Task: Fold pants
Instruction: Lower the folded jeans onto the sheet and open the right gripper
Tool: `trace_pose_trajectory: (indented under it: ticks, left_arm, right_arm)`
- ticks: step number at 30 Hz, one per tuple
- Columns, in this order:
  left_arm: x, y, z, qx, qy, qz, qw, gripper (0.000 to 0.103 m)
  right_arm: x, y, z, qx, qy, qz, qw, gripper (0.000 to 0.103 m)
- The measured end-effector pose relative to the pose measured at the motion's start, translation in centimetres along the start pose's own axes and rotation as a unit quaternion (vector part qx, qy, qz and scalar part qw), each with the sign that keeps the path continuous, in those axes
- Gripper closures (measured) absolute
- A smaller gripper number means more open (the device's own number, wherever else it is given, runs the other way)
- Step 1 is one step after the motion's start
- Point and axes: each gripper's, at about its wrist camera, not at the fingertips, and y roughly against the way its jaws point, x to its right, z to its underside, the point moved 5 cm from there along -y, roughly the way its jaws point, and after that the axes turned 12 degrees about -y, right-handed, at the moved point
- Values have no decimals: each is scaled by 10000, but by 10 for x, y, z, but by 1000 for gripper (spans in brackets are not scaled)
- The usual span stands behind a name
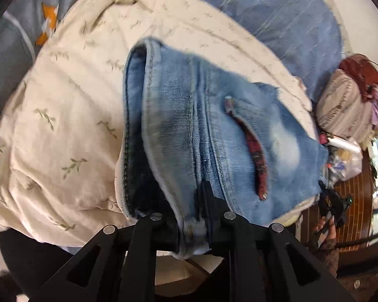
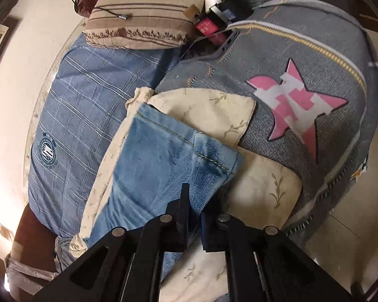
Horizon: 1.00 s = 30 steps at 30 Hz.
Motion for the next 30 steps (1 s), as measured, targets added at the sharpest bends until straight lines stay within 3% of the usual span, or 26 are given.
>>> trace_pose_trajectory:
  ticks: [2,3,4,6,8,10,12,13,16,17,20,22,24,25,26,27,28,29,30]
  left_arm:
    - [1,16,2,126,-230,68,9996,88]
    - [-1,19,1,177,-266,97,9994,88]
    - [-3,26,2,232,-255,172,9993,87]
    - [-14,38,1,330,-103,217,9992,85]
    - [-27,46,-5,488,86,167,9986,79]
    - [-38,47,-14,622,315,101,9975,76]
    - [-41,42,-25,705,522,225,9959,75]
    - [-40,38,-30,699,576,268,9955,75]
    - [-36,18,-44,608,591,235,9961,75]
    - [-36,14,-47,569,598,212,9964,75]
    - [-40,5,-51,467,685,214,9963,75]
    - [-41,0,-54,456,722,240,9961,74]
    - [-43,-5,-60,437,730,254,9961,74]
    - [-43,-10,-63,440,702,270,9962,75]
    - [-42,-13,-66,435,630,266,9967,84]
    - [-41,-15,-71,450,595,285,9968,89]
    - [-39,-14,-75,496,552,332,9967,93]
    - [-36,-11,-82,633,477,309,9964,93]
    - [-35,-12,-87,724,414,207,9963,93]
  right_arm:
    - [-4,17,-6,323,-7,149,9994,87]
    - [-4,25,-8,490,-2,209,9986,72]
    - [-8,37,-11,761,28,292,9967,68]
    - [-28,60,-13,1254,356,250,9912,68]
    - [-54,66,-9,1315,781,134,9881,67]
    - [-96,47,9,828,1328,-185,9875,54]
    - [-131,16,35,220,1732,-421,9837,50]
    - [-157,-10,61,-351,2003,-691,9767,50]
    - [-206,-67,122,-1421,2506,-956,9528,49]
    - [-227,-95,151,-1843,2863,-948,9354,49]
    - [-264,-149,199,-2247,3626,-736,9014,50]
    - [-278,-176,220,-2383,3958,-506,8854,49]
    - [-284,-204,239,-2648,4325,-218,8616,49]
    - [-282,-208,248,-2750,4501,-193,8493,55]
    - [-278,-207,257,-2791,4728,-172,8356,72]
    - [-278,-208,265,-2757,5060,-77,8172,98]
    - [-277,-207,271,-2661,5458,79,7945,98]
    - [-285,-202,273,-2491,5696,71,7832,98]
    - [-291,-195,271,-2365,5720,-8,7854,100]
